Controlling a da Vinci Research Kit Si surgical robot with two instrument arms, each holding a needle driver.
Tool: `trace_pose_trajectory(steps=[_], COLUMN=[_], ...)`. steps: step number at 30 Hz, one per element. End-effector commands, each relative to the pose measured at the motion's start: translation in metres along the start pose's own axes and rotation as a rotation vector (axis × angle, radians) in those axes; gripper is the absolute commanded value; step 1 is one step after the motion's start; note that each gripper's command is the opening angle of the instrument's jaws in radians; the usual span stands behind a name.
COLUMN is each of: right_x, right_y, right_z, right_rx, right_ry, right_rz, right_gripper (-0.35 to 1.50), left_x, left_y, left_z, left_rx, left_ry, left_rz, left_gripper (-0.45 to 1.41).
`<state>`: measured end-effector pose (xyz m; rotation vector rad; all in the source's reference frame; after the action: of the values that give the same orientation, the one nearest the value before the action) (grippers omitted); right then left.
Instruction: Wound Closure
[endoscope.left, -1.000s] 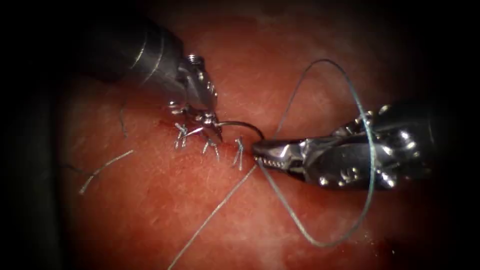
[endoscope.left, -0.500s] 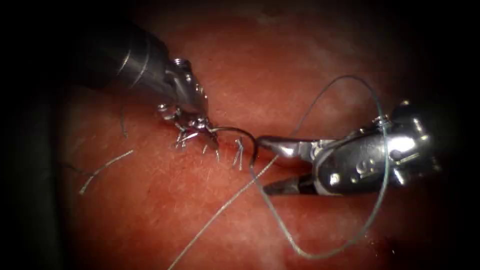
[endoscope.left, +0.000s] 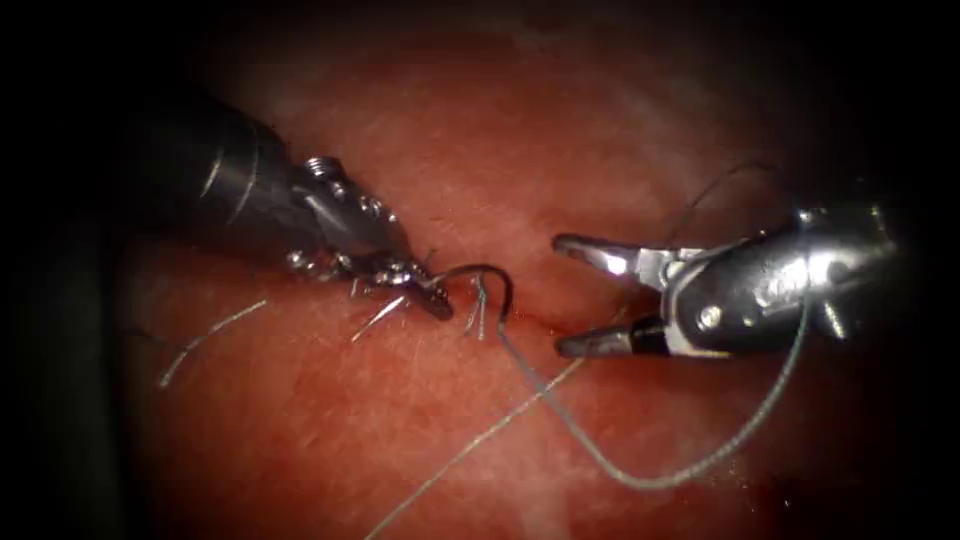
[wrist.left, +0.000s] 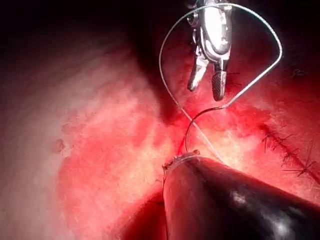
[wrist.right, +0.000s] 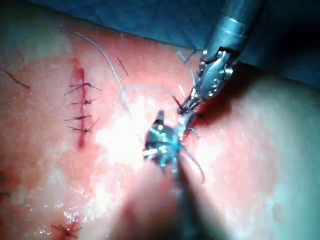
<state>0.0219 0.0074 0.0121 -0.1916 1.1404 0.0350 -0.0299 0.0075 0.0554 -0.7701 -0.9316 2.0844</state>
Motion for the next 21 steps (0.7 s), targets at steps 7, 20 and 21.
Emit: trace_pose_trajectory(steps=[7, 20, 21], right_x=[-0.0009, -0.0024, -0.0024], right_y=[-0.0019, -0.0008, -0.0007], right_z=[0.0009, 0.0012, 0.0011], right_rx=[-0.116, -0.229, -0.229], right_ry=[-0.052, 0.085, 0.100], right_rz=[0.000, 0.211, 0.228], right_gripper=[1.36, 1.40, 1.38], left_x=[-0.0004, -0.0003, -0.0003], left_y=[0.0002, 0.0014, 0.0016], left_z=[0.0006, 0.0016, 0.0018], left_rx=[-0.037, -0.116, -0.115], left_ry=[0.196, 0.512, 0.513], left_rz=[-0.079, -0.241, -0.247], left_gripper=[-0.45, -0.45, -0.45])
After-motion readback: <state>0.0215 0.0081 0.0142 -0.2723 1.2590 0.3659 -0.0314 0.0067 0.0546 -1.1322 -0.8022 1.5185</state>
